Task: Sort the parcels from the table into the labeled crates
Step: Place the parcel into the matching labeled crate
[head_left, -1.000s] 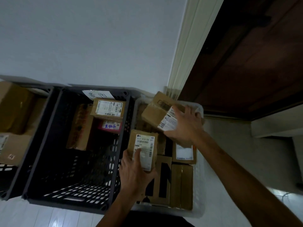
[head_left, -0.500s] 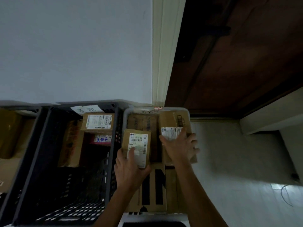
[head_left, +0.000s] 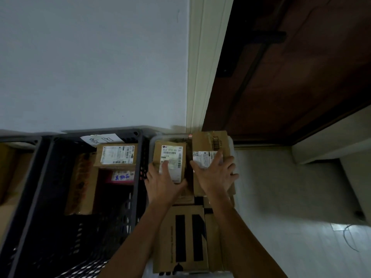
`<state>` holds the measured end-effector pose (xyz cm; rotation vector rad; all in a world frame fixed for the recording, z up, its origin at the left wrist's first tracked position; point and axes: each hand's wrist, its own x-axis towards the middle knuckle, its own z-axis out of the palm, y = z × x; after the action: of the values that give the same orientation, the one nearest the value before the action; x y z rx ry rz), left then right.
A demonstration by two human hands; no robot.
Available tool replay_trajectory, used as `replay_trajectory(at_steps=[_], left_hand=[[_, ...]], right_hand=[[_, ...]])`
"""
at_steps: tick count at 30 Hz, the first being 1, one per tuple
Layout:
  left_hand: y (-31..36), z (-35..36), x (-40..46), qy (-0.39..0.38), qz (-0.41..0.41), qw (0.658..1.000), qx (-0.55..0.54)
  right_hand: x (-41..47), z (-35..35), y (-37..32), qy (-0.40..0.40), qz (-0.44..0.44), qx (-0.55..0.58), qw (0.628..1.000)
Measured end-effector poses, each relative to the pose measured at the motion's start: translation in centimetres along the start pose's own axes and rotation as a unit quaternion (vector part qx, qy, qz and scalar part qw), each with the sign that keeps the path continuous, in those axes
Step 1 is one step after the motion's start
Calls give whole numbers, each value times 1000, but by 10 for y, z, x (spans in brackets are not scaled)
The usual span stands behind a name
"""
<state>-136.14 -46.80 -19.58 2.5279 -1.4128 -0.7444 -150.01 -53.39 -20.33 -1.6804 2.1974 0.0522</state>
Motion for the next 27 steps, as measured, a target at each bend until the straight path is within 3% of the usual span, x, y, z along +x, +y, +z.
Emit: replay_trajectory(at_steps=[10,14,21,27], left_hand=[[5,20,23,-3,11,999,30],[-2,18,25,1,47,998,-38],[-15,12,41,27,25,981,-190],[-8,16,40,23,58,993,-105]], right_hand=[[5,11,8,19,-40,-30,999],[9,11,9,18,-62,-39,997],[13,13,22,31,-114,-52,992],[16,13,22,7,-121,-64,991]])
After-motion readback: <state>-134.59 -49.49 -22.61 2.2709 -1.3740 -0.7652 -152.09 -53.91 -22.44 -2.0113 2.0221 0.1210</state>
